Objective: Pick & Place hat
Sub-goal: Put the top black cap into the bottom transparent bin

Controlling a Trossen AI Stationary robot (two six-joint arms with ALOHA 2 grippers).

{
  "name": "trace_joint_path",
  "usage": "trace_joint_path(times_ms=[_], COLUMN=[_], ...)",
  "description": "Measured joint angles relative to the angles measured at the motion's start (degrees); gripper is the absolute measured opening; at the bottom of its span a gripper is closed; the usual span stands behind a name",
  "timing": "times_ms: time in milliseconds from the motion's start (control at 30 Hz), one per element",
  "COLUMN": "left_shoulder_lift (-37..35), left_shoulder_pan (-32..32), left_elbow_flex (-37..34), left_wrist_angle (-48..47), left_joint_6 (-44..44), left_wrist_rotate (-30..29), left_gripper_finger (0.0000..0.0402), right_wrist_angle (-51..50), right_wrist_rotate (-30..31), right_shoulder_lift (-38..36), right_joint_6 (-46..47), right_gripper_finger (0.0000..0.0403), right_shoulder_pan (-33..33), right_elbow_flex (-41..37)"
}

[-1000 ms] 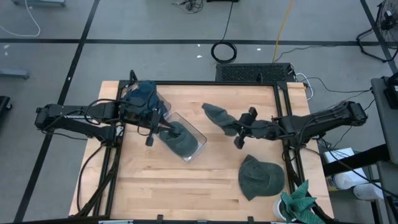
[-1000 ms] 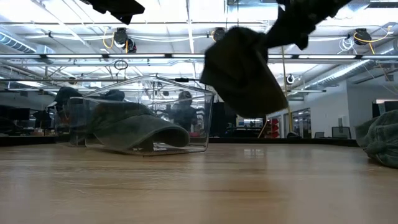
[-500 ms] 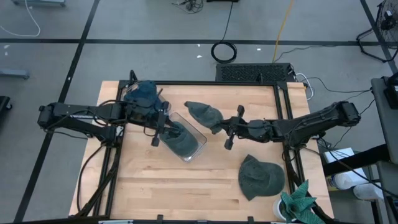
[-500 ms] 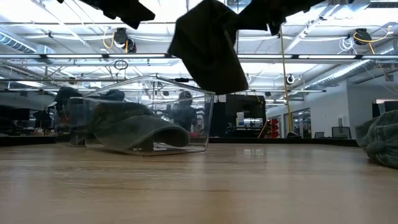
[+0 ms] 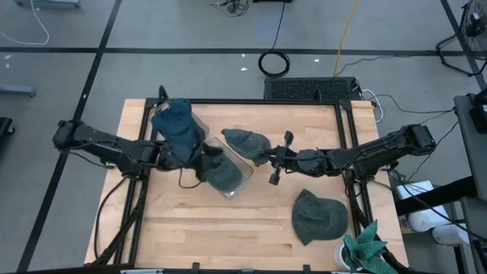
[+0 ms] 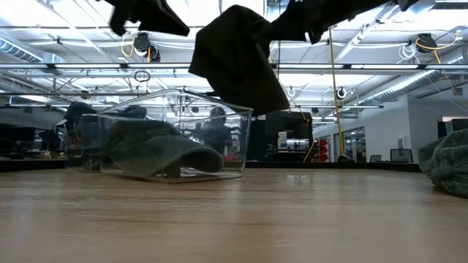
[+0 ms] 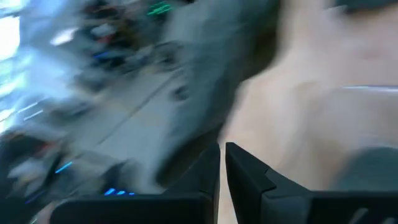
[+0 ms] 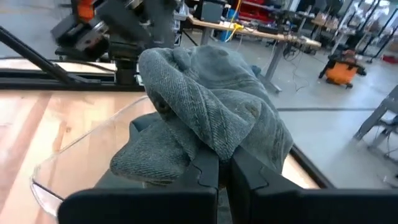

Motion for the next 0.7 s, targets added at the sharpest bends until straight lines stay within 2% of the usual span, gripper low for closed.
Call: trace_joint_path(times_ms=[67, 133, 233, 300, 400, 500, 567, 700], left_shoulder_lift=[0.4, 0.5, 0.5, 0.5, 0.5, 0.5, 0.3, 1.4], left_shoulder_pan=[-0.8, -0.8, -0.9, -0.9, -0.2, 2.0, 4.5, 11.3], left_elbow_flex=[0.0, 0.0, 0.0, 0.0, 0.0, 0.3, 1.8, 6.0], left_wrist_angle=[3.0, 5.1, 8.4, 10.9, 16.9, 23.0, 21.3, 17.7], left_joint_6=[0.4, 1.1, 2.3, -0.5, -8.5, -20.9, -31.0, -52.1], left_wrist_rotate=[-7.5, -10.5, -10.2, -9.6, -8.4, -8.0, -3.3, 17.5], left_gripper_finger=[0.0036, 0.0036, 0.0035, 0.0035, 0.0035, 0.0041, 0.0057, 0.0111], right_wrist_angle=[0.7, 1.7, 3.3, 4.6, 7.0, 9.6, 10.3, 13.9], right_wrist_rotate=[2.4, 7.7, 16.4, 20.7, 26.8, 30.4, 32.6, 36.4], right_shoulder_lift=[-0.2, -0.2, -0.2, -0.2, -0.2, -0.2, -0.2, -0.2], right_joint_6=[-2.0, -4.8, -10.3, -12.6, -15.5, -19.1, -20.9, -25.3], right_gripper_finger=[0.0, 0.0, 0.0, 0.0, 0.0, 0.0, 0.0, 0.0], right_shoulder_pan=[0.0, -0.1, -0.2, -0.5, -0.8, -1.3, -1.3, -1.3], right_elbow_flex=[0.0, 0.0, 0.0, 0.0, 0.0, 0.0, 0.0, 0.0])
